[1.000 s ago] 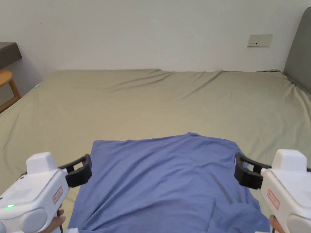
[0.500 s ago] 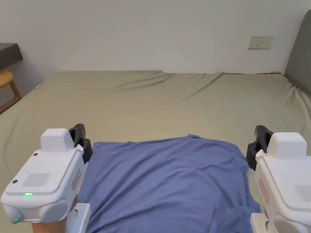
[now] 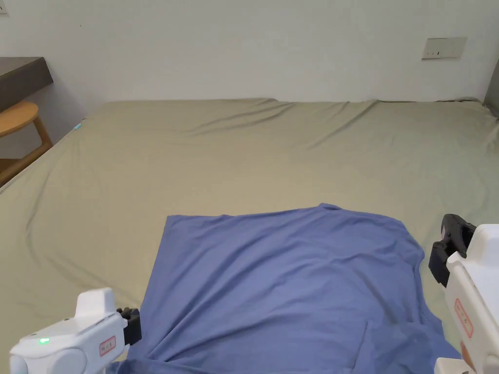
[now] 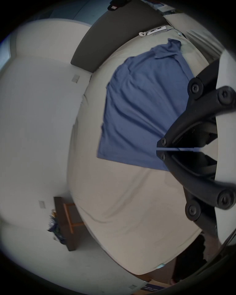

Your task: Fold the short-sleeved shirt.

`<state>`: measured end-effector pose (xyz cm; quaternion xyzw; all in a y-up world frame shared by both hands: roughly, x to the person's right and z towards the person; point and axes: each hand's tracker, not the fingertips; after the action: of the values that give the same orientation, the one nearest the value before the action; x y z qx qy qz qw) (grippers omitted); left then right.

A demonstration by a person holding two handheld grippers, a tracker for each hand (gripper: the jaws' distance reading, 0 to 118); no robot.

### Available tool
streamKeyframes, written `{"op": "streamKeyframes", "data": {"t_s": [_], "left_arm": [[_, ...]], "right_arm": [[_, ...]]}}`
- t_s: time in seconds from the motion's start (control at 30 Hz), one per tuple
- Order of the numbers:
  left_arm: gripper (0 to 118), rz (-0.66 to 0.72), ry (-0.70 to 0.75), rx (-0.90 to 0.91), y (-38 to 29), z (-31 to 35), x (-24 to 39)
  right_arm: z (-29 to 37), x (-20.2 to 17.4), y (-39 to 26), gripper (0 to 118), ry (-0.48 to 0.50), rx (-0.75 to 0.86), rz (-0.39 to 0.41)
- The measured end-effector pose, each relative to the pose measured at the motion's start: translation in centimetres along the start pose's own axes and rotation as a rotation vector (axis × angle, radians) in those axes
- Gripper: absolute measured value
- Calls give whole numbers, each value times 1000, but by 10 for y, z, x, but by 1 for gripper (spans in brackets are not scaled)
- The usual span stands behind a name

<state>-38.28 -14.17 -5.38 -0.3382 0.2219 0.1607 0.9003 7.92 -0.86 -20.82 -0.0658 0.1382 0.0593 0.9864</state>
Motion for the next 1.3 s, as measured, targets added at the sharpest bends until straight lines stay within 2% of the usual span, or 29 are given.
{"op": "streamKeyframes", "data": {"t_s": [0.07,0.13,0.17,0.23,0.27,0.3,0.33,0.37,0.4,0.43,0.47,0.53,0.6,0.67,0.7,0.73,0.77,0.8,0.83,0.9,0.97,1.0,1.03,1.07,1.1,1.13,1.2,1.3], "left_arm": [[66,20,17,-62,-10,5,-3],[113,52,26,-129,-21,-2,-9],[117,64,32,-155,-26,-7,-11],[112,51,56,-139,-36,-13,-12],[107,35,63,-135,-39,-17,-11],[97,12,78,-135,-42,-22,-11],[97,-1,85,-138,-44,-23,-7],[92,-15,81,-142,-47,-26,-6],[80,-22,81,-148,-50,-29,-5],[52,-30,75,-161,-53,-32,-4],[35,-36,48,-175,-55,-35,-6],[12,-49,16,-153,-59,-30,0],[9,-112,37,-135,-60,-33,0],[8,-117,27,-130,-58,-30,-1],[8,-117,22,-123,-55,-27,-1],[8,-113,17,-116,-51,-19,2],[8,-107,12,-108,-48,-15,3],[8,-98,8,-102,-45,-13,3],[8,-90,2,-96,-42,-11,3],[8,-77,-5,-84,-39,-22,-6],[8,-78,-7,-76,-36,-21,-5],[8,-80,-5,-72,-35,-16,-2],[8,-80,-4,-71,-34,-16,-1],[8,-80,-3,-71,-33,-16,-1],[8,-77,-2,-71,-32,-17,-1],[8,-73,0,-71,-30,-14,6],[8,-61,5,-69,-26,-13,8],[8,-38,3,-49,-13,-14,6]], "right_arm": [[-1,0,-3,2,1,-12,6],[-2,0,-7,2,1,-24,15],[-2,0,-9,2,2,-30,16],[-3,1,-12,2,4,-46,17],[-2,2,-15,2,2,-53,16],[-2,2,-16,2,0,-59,14],[-3,3,-18,2,0,-67,11],[-3,4,-20,2,-1,-74,9],[-1,6,-22,2,-5,-82,9],[0,8,-24,2,-7,-90,10],[0,9,-26,2,-9,-98,14],[1,15,-33,2,-14,-130,17],[0,21,-45,6,-1,-223,3],[-1,28,-66,36,11,-323,-12],[-4,30,-80,56,25,-401,-16],[-8,32,-95,82,32,-471,-20],[-13,33,-112,101,38,-544,-26],[-18,34,-132,113,31,-597,-44],[-21,34,-145,114,32,-642,-49],[-28,36,-175,111,30,-720,-82],[-34,36,-195,97,14,-781,-108],[-36,37,-202,82,17,-798,-119],[-37,37,-206,55,29,-800,-119],[-38,39,-212,36,46,-807,-121],[-39,39,-215,22,73,-818,-120],[-39,40,-215,14,90,-819,-134],[-34,38,-204,12,108,-795,-152],[-34,39,-177,11,120,-720,-130]]}}
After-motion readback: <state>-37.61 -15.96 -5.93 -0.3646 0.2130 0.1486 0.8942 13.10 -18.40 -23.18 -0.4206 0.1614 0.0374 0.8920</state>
